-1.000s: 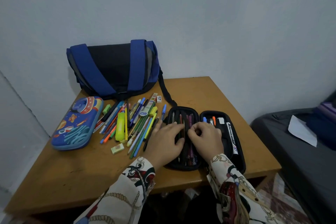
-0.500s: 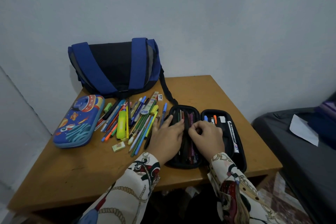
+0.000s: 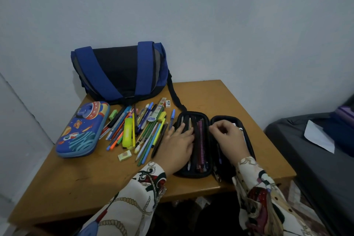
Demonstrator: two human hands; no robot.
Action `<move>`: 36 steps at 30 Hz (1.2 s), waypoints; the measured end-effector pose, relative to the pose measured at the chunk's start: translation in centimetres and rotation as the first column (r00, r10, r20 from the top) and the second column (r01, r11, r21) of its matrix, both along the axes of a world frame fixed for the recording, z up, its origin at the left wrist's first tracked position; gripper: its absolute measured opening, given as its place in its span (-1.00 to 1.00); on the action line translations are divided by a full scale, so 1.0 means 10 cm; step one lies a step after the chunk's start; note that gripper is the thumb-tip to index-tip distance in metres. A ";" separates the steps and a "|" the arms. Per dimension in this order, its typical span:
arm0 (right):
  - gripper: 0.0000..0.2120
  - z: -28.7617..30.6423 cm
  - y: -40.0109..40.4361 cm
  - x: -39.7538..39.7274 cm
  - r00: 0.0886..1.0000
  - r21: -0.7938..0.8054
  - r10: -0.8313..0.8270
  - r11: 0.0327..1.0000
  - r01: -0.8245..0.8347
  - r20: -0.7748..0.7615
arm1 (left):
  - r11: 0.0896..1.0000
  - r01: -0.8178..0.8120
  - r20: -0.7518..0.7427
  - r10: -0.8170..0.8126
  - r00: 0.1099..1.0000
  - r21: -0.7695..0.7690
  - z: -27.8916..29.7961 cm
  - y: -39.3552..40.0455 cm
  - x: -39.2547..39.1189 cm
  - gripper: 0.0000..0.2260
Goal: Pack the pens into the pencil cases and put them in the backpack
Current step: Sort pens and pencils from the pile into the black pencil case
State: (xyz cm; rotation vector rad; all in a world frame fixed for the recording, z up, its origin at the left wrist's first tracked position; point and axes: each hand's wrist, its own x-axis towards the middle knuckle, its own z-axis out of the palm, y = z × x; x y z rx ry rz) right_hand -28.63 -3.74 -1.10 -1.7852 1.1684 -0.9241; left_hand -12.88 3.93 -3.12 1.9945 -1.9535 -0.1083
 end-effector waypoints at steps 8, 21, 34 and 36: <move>-0.88 -0.09 -0.36 -0.50 0.981 0.048 -0.192 0.981 0.190 0.024 | 0.992 -0.072 -0.186 0.052 0.981 -0.103 -0.01 0.03 0.00 -0.66; -0.88 -0.27 -0.38 -0.60 0.959 0.061 -0.157 0.987 0.147 0.235 | 0.889 -0.457 -0.063 0.457 0.887 0.015 0.22 -0.64 0.47 -0.78; -0.85 -0.33 -0.44 -0.59 0.954 0.064 -0.158 0.987 0.147 0.254 | 0.888 -0.455 -0.457 0.376 0.806 -0.073 0.70 -1.03 0.21 -0.68; -0.84 -0.33 -0.44 -0.58 0.951 0.065 -0.157 0.987 0.145 0.268 | 0.923 -0.384 -0.573 0.308 0.759 -0.011 0.75 -1.12 -0.02 -0.69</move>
